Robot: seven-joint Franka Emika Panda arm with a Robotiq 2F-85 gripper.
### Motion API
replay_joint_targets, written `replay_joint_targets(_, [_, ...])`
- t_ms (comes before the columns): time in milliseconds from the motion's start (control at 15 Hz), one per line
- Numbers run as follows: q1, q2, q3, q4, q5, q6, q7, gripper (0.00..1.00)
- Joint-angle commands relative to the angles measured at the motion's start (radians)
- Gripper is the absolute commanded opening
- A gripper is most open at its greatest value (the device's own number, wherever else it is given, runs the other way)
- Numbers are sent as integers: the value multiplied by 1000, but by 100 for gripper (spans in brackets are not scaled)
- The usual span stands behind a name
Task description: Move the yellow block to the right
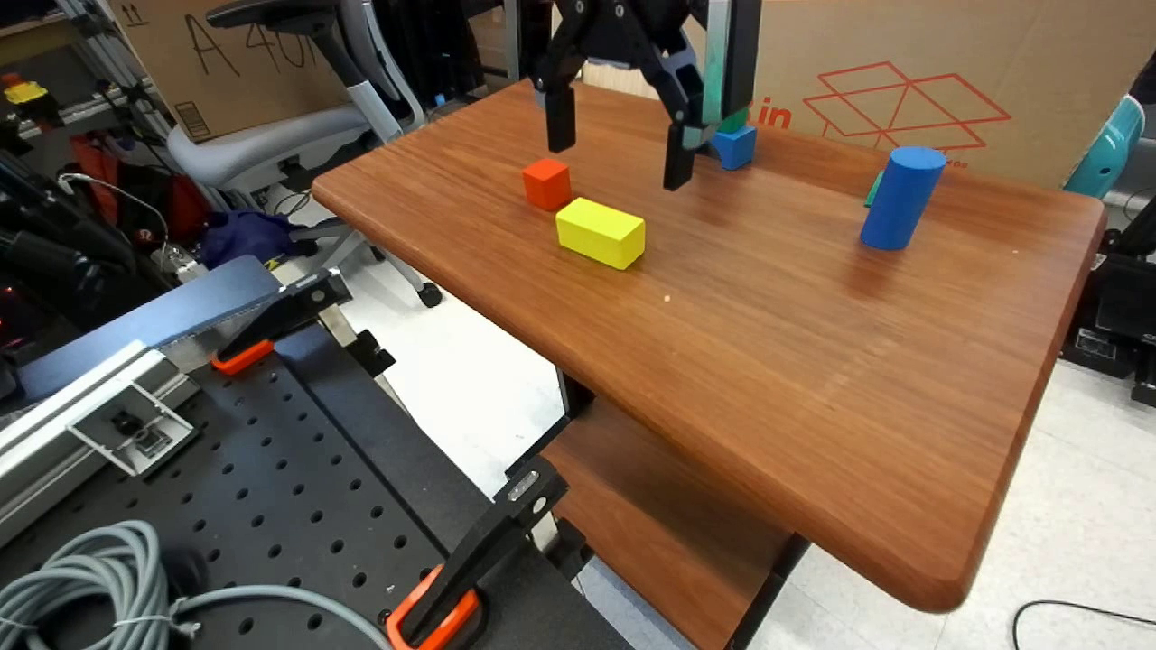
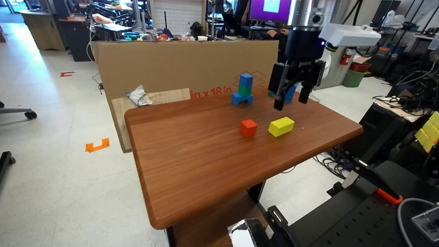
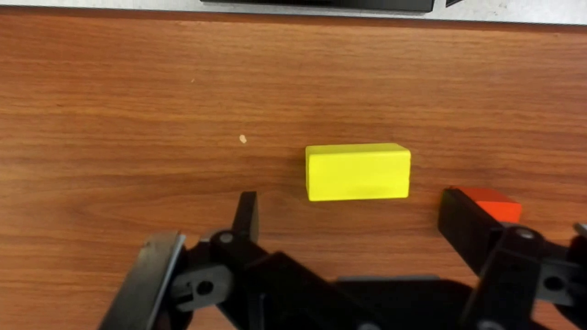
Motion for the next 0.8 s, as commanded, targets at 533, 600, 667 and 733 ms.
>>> replay_joint_targets(533, [9, 106, 13, 60, -38, -51, 25, 100])
replay_joint_targets(600, [9, 111, 13, 63, -38, -55, 27, 100])
replay_joint_targets(667, [11, 117, 12, 68, -43, -59, 29, 100])
replay_joint_targets(733, [15, 124, 9, 73, -50, -60, 36, 100])
